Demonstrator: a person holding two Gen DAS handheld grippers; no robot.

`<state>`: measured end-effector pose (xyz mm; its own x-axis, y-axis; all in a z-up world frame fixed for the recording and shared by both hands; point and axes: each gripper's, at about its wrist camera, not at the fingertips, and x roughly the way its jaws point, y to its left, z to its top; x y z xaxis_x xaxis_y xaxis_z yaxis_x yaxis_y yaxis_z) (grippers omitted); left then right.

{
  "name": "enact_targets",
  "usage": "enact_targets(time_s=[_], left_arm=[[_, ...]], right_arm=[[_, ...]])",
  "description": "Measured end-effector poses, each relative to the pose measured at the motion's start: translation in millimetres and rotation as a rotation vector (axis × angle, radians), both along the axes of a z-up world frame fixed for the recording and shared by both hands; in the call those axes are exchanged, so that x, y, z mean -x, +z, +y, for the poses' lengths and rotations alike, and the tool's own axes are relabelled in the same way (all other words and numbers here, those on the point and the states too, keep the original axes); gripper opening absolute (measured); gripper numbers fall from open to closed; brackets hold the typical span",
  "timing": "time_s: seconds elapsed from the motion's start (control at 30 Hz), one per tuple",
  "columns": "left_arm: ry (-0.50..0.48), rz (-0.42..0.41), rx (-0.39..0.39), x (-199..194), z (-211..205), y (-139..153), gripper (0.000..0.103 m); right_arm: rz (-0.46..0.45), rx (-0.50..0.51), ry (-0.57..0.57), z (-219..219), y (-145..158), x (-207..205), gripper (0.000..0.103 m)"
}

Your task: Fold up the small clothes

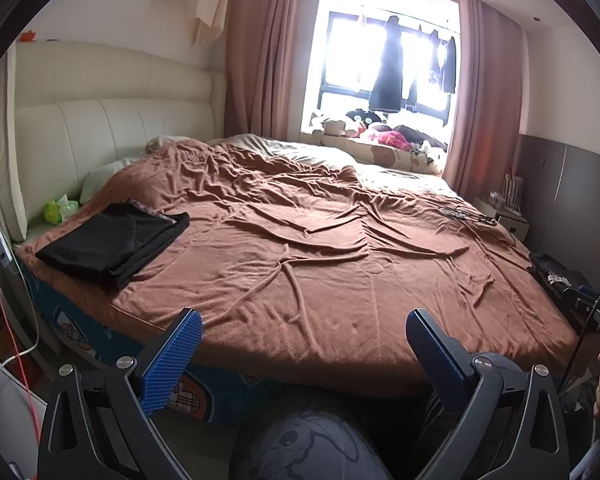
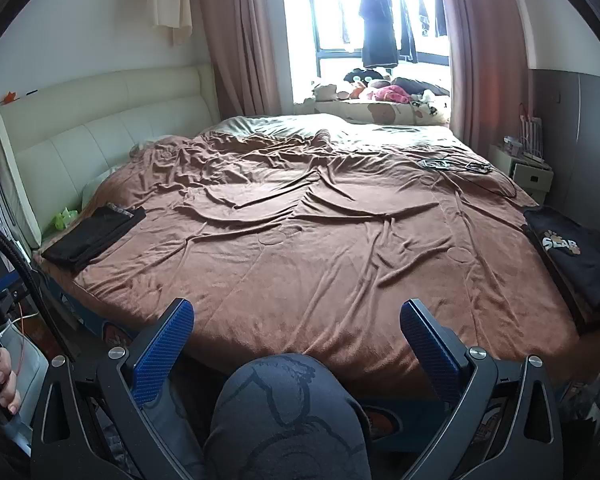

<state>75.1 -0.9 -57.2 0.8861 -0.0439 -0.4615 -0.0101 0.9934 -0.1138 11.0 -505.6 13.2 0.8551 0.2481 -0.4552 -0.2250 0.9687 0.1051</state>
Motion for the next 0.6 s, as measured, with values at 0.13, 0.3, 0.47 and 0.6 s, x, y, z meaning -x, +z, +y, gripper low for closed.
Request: enact_targets(time_s=[0.13,0.3,0.47,0.6], left_arm=[[-0.002,0.002,-0.004,-1.9,-1.5,0.4,0.102],[-0.006,0.003,0.006,-2.9,-0.2,1.6,0.103],[-0.009,0.001,0.005,-4.4,0.2,2.8,0.103],[-0.010,-0.002,0.004,-6.5,1.1,3.5,0.103]], right_arm=[[0.002,-0.001,0.003,-0.5,-0.3,-2.1,0.103],[0.001,0.000,0.003,-0.4,1.6,-3.8,0.103],[-0.002,0.005,0.001,-0.2,2.5,-3.7,0.103],[-0.001,0.003,0.001,-0.1,3.0,-5.0,0.103]])
